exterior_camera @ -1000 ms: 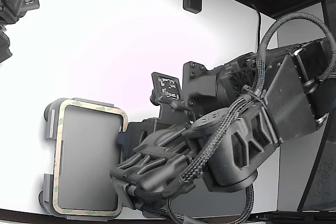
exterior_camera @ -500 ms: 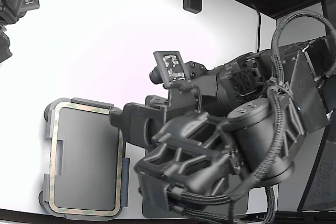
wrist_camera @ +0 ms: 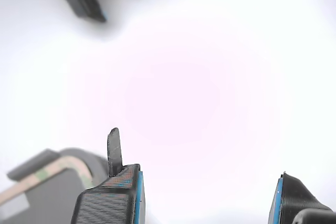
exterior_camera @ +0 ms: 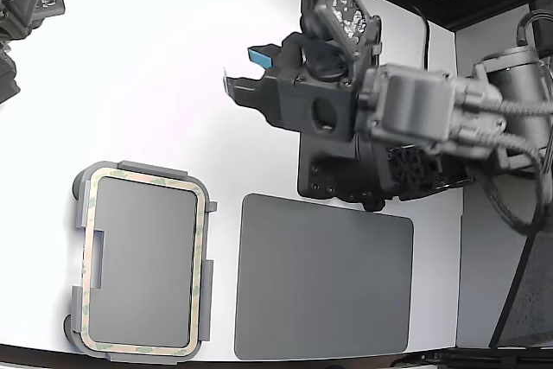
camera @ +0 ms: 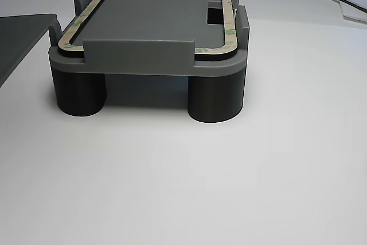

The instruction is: Move top rectangular frame to the holder.

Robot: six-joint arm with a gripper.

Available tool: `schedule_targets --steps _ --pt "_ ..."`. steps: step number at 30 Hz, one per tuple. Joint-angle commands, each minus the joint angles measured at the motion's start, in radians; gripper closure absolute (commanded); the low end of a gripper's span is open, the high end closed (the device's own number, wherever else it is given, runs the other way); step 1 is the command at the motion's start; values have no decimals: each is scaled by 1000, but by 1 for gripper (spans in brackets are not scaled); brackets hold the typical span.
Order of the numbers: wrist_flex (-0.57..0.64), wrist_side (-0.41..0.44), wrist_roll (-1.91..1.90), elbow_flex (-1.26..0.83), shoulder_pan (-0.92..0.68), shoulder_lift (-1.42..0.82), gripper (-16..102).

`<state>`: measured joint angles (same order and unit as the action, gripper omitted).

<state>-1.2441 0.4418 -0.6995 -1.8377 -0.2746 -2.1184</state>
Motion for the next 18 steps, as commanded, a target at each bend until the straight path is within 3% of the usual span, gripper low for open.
schedule_targets --steps 1,8,14,18 --pt "138 -98 388 -293 104 -330 -14" --pt "278 -298 561 -641 287 -667 -14" --pt "284 -362 591 -790 311 -801 -14" --pt "275 -356 592 -799 310 -838 -14"
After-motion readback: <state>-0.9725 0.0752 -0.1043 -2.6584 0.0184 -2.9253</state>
